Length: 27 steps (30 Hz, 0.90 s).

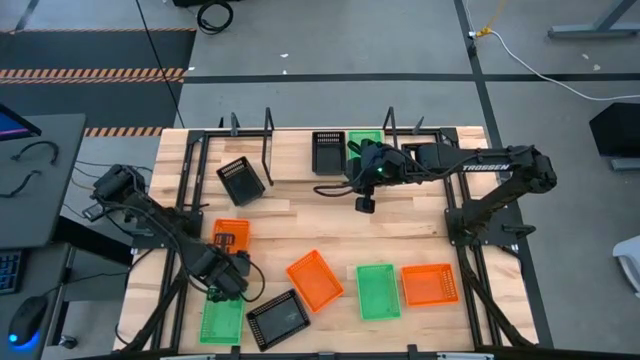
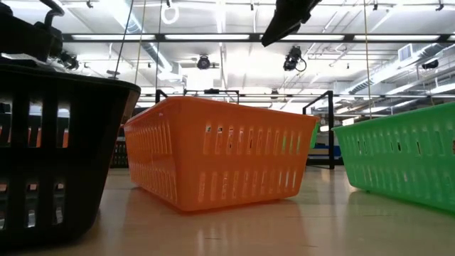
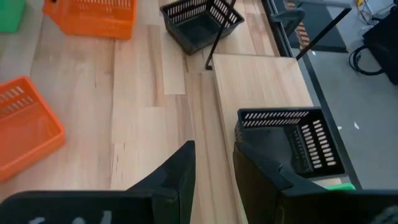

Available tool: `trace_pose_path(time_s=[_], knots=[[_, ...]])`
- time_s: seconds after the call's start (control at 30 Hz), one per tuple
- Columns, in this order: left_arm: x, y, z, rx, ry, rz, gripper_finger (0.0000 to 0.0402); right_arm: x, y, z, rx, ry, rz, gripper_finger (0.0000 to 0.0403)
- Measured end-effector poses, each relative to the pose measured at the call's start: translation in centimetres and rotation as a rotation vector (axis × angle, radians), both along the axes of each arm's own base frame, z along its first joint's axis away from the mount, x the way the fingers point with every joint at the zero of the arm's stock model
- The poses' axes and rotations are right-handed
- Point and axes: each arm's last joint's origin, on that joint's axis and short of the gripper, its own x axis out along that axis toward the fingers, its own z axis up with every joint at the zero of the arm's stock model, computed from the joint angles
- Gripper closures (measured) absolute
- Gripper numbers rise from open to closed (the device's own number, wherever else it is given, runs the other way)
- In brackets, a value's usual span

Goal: Stack baskets on shelf by color
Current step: Put the left orange bin on the shelf

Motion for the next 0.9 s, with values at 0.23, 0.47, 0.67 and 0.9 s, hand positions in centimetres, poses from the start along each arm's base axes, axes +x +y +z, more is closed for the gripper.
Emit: trace_pose_path(time_s=[0.23,0.47,0.67,0.9], knots=[[1.3,-0.4,2.4,-0.022,-0.048,0.028,0.0387,0.2,0.0,0.2,-0.008,-0.03,0.007,0.0289],[4.2,0.4,7.9,0.116,-0.256,-0.022,0.0389,0.2,0.0,0.2,-0.009,-0.029,0.009,0.0289],[6.5,3.2,9.9,0.243,-0.332,-0.05,0.0389,-0.3,0.1,0.3,-0.003,-0.008,0.004,0.0289],[9.5,7.1,10.5,0.338,-0.417,-0.094,0.0389,-1.2,0.1,0.7,0.014,0.001,-0.011,0.0289]])
